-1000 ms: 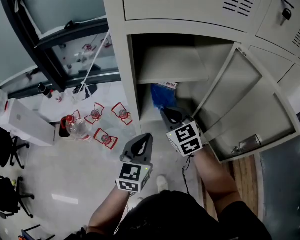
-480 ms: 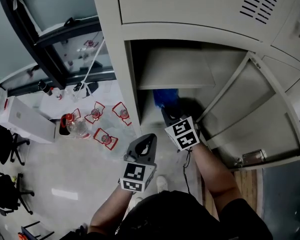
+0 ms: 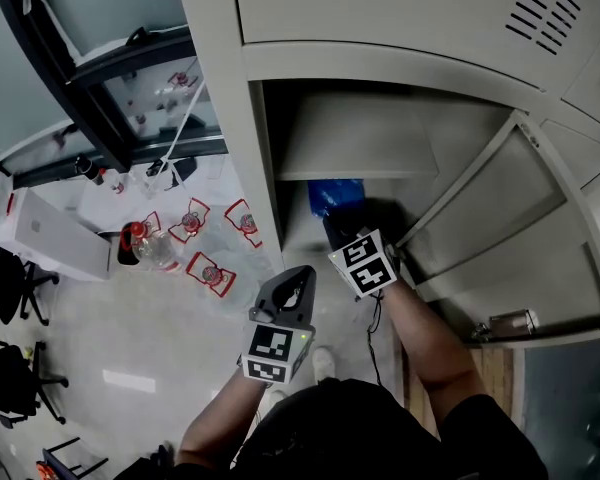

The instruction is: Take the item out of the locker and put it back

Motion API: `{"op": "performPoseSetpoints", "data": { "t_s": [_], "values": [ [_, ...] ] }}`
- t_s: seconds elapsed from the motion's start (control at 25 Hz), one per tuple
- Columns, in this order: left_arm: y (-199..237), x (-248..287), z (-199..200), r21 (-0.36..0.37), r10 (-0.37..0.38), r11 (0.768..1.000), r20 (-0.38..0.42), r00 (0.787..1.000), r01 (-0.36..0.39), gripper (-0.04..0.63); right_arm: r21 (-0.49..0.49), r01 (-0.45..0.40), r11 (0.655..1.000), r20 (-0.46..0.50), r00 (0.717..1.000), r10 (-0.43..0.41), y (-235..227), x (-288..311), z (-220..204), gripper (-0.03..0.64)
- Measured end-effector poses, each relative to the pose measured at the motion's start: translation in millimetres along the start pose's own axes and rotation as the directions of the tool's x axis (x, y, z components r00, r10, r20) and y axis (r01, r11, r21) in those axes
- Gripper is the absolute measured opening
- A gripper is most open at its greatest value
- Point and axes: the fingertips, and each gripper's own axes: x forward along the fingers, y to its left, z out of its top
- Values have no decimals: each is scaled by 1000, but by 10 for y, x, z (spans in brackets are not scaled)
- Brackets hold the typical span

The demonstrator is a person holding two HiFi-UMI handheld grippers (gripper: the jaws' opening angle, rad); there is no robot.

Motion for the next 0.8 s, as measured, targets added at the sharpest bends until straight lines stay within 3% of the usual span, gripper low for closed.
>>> {"op": "performPoseSetpoints", "data": {
  "t_s": [0.24,0.48,0.8],
  "values": [
    [18,-29,-21,-7,5,1000,-3,1000,-5,5,-19,-22,1000,-36,999,21,32,40,-71,26],
    [34,-76,-32,-12,13,1000,0,1000,-13,5,-80,-39,996,-78,996,33,128,55,-122,87],
    [-5,-163,-69,-13,14,1000,-8,1000,-14,4,-76,-43,996,-46,998,40,193,10,-99,158]
  ]
}}
